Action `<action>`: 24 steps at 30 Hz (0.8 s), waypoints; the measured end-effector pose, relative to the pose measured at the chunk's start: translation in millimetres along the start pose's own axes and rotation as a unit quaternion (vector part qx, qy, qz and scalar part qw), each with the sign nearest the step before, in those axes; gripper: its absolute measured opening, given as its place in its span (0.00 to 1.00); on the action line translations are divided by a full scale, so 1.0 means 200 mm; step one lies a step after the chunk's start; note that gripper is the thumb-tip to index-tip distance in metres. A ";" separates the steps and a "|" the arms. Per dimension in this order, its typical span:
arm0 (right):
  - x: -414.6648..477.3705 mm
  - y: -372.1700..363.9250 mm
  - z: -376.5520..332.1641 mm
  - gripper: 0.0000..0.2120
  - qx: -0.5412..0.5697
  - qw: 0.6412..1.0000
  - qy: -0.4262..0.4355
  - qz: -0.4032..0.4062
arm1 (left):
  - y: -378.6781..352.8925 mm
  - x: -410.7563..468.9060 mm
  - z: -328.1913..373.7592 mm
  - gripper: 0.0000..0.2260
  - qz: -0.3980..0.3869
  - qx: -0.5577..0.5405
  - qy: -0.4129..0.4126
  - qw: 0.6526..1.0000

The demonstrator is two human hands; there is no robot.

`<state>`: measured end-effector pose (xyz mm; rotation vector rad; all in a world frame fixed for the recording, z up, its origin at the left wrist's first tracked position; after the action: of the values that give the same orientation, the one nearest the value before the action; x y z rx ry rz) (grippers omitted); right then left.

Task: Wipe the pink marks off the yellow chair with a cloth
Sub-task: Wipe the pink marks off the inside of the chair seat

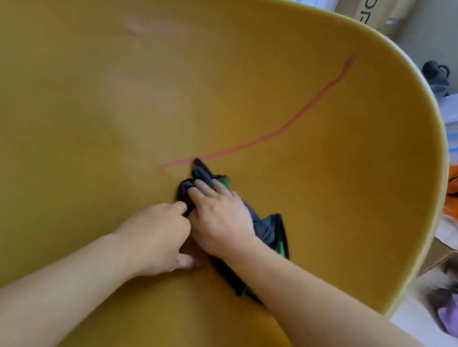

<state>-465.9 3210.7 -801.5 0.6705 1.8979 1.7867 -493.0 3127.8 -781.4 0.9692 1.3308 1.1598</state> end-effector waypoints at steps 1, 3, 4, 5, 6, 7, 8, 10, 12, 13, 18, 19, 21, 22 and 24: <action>-0.02 -0.01 -0.07 0.22 0.009 0.999 0.038 -0.020 | 0.00 -0.01 -0.01 0.26 0.005 -0.006 0.001 1.000; -0.03 0.10 0.08 0.21 -0.018 0.998 0.060 -0.023 | 0.00 -0.02 -0.04 0.28 0.012 -0.026 -0.004 1.000; -0.03 0.16 0.24 0.21 -0.057 0.997 0.035 -0.022 | 0.00 -0.03 -0.05 0.29 0.015 -0.033 -0.006 0.999; -0.04 0.23 0.44 0.20 -0.100 0.995 -0.011 -0.022 | 0.00 -0.03 -0.06 0.29 0.016 -0.037 -0.007 0.999; -0.04 0.32 0.64 0.20 -0.131 0.989 -0.073 -0.009 | 0.00 -0.02 -0.07 0.30 0.015 -0.040 -0.008 0.999; -0.05 0.41 0.78 0.19 -0.139 0.982 -0.127 0.023 | -0.01 -0.02 -0.08 0.29 0.012 -0.043 -0.009 0.999; -0.07 0.46 0.83 0.19 -0.135 0.975 -0.165 0.057 | -0.01 -0.02 -0.08 0.29 0.011 -0.044 -0.015 0.999; -0.05 0.39 0.63 0.19 -0.132 0.978 -0.125 0.104 | 0.01 -0.01 -0.08 0.25 0.018 -0.055 -0.026 0.998; -0.04 0.13 0.16 0.20 -0.086 0.994 0.023 0.060 | 0.04 -0.03 -0.11 0.17 0.037 -0.078 -0.025 0.996; -0.04 0.03 -0.06 0.21 -0.053 0.995 0.077 0.017 | 0.05 -0.05 -0.14 0.12 0.047 -0.075 -0.018 0.996; 0.05 0.06 -0.32 0.25 0.126 0.987 0.093 -0.039 | 0.11 -0.19 -0.38 0.09 0.102 -0.102 0.112 0.983; 0.01 0.06 -0.28 0.26 0.140 0.985 0.078 -0.059 | 0.11 -0.20 -0.38 0.10 0.123 -0.118 0.131 0.977; -0.13 0.04 -0.21 0.28 0.166 0.969 0.079 -0.165 | 0.12 -0.18 -0.29 0.09 0.160 -0.143 0.125 0.969; -0.19 0.04 -0.18 0.27 0.194 0.946 0.079 -0.247 | 0.11 -0.16 -0.21 0.09 0.162 -0.152 0.106 0.969; -0.19 0.07 -0.05 0.19 0.267 0.884 0.043 -0.382 | 0.03 -0.10 -0.04 0.17 0.119 -0.175 0.069 0.975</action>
<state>-442.4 3179.6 -786.9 -0.0403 2.2859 0.8120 -499.7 3108.0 -770.8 0.8135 1.0848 1.6093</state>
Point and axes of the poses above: each hand's wrist, its own x-axis towards the middle knuckle, its own y-axis out of the back of the hand, z = x × y, the point moved 8 cm from there along x, towards the middle knuckle, and after that the axes turned 13 degrees about -y, right-handed, at the moved point
